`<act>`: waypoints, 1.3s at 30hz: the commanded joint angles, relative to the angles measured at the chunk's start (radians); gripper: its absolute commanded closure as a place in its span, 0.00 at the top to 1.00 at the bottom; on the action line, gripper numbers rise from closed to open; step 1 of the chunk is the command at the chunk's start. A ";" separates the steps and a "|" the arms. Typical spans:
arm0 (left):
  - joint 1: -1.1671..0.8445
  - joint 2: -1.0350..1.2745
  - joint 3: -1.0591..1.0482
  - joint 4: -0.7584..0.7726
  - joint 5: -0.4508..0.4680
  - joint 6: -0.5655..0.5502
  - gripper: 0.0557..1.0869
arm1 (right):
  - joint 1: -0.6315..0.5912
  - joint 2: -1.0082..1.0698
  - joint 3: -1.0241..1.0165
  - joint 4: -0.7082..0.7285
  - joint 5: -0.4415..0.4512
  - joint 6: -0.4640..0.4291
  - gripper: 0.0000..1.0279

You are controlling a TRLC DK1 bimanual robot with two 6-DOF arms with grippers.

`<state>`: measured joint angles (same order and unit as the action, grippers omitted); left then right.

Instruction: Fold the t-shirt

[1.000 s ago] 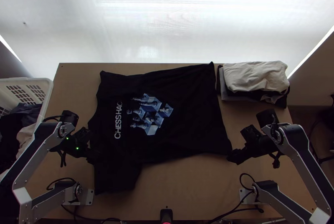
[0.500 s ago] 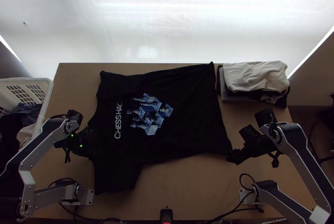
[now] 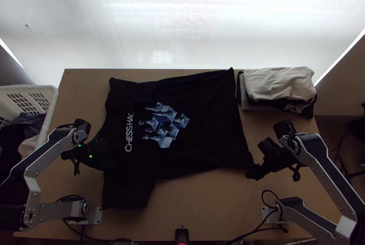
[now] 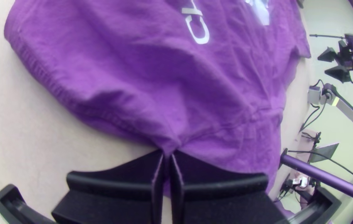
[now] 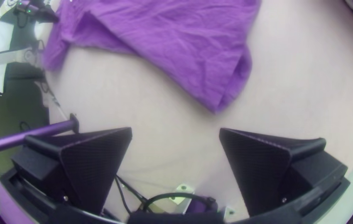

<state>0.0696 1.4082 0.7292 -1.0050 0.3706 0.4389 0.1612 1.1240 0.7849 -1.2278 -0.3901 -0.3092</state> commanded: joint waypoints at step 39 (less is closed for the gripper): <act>0.202 -0.106 0.122 -0.017 0.067 0.015 0.03 | -0.002 0.135 0.062 0.208 0.056 -0.082 0.03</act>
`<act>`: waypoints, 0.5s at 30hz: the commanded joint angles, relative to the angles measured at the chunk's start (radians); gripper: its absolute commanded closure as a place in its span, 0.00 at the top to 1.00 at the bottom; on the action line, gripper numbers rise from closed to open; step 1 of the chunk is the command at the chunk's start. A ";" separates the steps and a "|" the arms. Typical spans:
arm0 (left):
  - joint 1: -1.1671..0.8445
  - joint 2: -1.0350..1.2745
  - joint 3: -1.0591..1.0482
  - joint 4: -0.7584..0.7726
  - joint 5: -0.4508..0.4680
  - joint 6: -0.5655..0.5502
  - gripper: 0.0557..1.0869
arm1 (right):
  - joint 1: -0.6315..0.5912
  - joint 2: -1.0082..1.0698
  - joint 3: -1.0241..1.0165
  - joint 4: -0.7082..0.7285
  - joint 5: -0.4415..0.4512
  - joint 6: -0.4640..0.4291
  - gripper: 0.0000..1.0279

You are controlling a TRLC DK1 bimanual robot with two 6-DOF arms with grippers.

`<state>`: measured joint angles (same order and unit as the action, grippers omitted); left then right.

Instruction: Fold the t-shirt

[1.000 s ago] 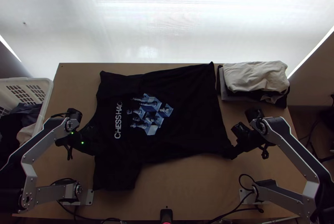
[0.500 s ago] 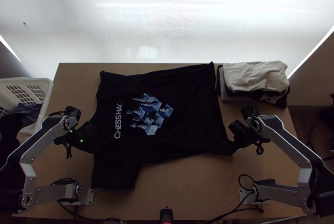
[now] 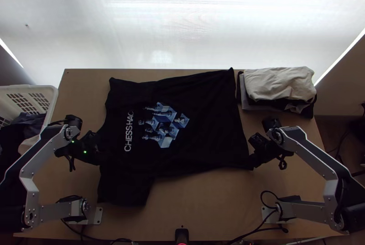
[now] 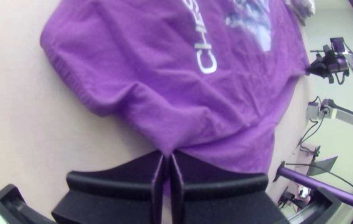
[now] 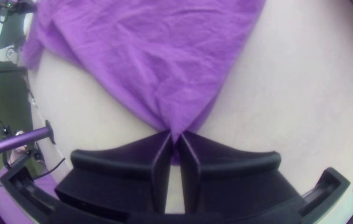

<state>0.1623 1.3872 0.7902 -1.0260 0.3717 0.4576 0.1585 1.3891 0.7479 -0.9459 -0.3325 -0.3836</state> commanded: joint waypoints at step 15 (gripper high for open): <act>0.336 -0.412 0.606 -0.023 0.340 -0.174 0.03 | 0.007 -0.366 0.895 -0.071 0.007 0.000 0.03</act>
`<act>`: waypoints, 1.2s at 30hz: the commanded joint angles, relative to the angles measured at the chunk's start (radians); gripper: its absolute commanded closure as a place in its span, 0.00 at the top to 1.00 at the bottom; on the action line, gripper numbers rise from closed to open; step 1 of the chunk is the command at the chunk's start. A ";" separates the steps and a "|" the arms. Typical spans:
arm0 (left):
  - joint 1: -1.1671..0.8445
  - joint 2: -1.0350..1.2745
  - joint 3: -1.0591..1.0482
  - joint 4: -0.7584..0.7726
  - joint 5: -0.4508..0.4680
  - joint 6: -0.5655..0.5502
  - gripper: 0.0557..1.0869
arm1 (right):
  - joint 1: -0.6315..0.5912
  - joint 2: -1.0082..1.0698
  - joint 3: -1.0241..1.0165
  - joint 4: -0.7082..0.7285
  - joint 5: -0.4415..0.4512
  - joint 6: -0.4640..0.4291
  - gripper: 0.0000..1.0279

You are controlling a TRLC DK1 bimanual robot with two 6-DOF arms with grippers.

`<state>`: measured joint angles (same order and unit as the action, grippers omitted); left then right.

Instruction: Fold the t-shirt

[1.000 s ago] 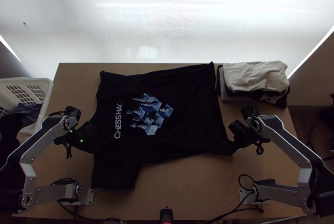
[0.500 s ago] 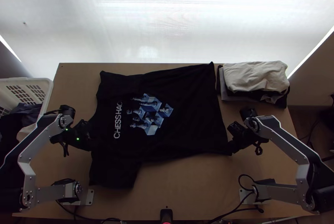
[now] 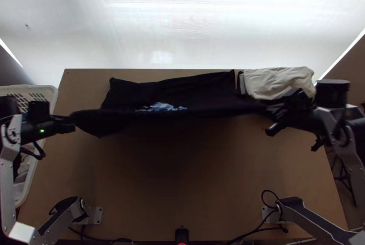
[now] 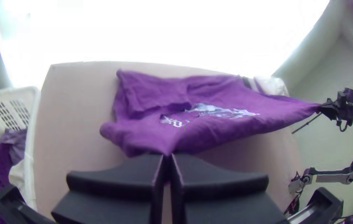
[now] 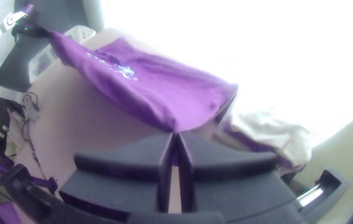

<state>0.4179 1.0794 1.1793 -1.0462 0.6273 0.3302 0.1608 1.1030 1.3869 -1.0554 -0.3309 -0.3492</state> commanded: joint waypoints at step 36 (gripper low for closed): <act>-0.068 -0.530 0.468 0.508 -0.071 -0.539 0.03 | -0.076 -0.436 0.489 0.451 0.021 0.029 0.03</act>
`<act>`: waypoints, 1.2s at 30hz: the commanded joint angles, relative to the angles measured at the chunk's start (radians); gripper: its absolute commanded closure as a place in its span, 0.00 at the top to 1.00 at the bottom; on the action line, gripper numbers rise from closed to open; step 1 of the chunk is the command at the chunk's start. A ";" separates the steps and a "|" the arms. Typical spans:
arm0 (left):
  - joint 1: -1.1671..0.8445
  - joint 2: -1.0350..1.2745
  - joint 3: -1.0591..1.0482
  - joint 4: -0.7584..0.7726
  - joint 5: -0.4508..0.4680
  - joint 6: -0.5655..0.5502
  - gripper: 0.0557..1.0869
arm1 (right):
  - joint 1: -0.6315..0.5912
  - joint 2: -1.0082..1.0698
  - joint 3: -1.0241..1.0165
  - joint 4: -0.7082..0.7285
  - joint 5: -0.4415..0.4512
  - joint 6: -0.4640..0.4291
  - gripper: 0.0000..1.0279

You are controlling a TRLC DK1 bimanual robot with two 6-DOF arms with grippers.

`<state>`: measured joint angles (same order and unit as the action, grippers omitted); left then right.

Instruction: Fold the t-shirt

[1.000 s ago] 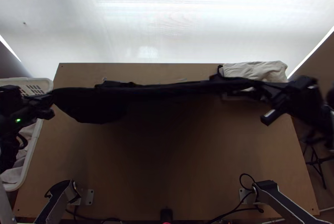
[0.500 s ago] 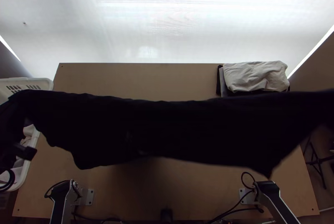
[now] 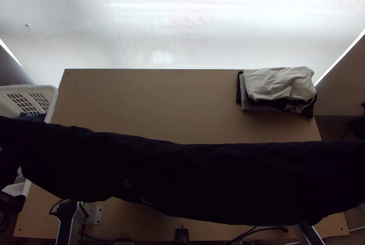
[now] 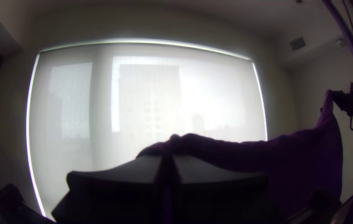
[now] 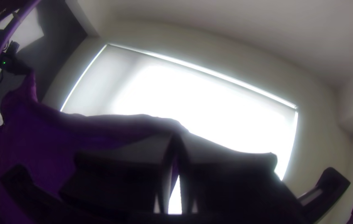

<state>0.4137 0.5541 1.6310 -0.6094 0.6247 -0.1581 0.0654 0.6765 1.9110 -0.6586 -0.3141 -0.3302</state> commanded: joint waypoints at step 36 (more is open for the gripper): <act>-0.400 0.139 0.480 -0.243 0.001 -0.164 0.04 | 0.076 0.178 0.359 -0.251 -0.106 0.214 0.03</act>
<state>0.0231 0.6567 2.0586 -0.8444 0.6395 -0.3222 0.1432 0.8238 2.2604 -0.9051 -0.4095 -0.1303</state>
